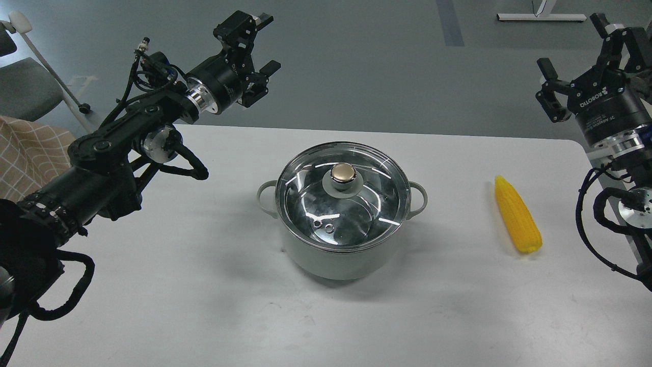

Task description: Open pot and put corn in

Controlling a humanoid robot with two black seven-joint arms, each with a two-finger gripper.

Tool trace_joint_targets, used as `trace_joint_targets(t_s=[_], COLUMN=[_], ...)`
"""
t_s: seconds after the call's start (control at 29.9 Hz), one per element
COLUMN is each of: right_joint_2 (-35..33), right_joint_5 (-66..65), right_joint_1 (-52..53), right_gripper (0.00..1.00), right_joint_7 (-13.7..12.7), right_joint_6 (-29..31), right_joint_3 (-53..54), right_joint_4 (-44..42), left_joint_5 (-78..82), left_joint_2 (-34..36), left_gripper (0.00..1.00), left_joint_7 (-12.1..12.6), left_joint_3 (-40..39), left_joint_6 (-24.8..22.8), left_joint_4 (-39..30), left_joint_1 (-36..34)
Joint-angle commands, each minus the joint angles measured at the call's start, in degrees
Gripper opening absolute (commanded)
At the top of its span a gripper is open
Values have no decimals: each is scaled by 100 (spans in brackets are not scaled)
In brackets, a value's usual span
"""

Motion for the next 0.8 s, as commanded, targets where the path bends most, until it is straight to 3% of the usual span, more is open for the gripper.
trace_joint_targets(t_s=[0.0, 0.1, 0.43, 0.63, 0.77], right_joint_2=[40, 40, 101, 241, 321], right_joint_5=[4, 4, -5, -5, 4], right_joint_1=[79, 89, 150, 168, 176], right_gripper=[100, 100, 100, 100, 100], right_joint_7=[-23, -24, -50, -24, -67], right_joint_6=[-32, -58, -357, -603, -735], right_joint_3=[8, 8, -27, -9, -27], right_joint_4=[-163, -164, -181, -181, -155], left_joint_5=[-1, 16, -124, -352, -862], left_joint_2=[-37, -81, -46, -186, -240], left_gripper=[98, 98, 98, 98, 98], left_joint_7=[-242, -366, -383, -392, -585], left_joint_3=[-86, -77, -208, -385, -385], left_joint_6=[89, 63, 115, 89, 150], left_joint_4=[0, 0, 79, 483, 457], left_joint_1=[81, 90, 169, 222, 257])
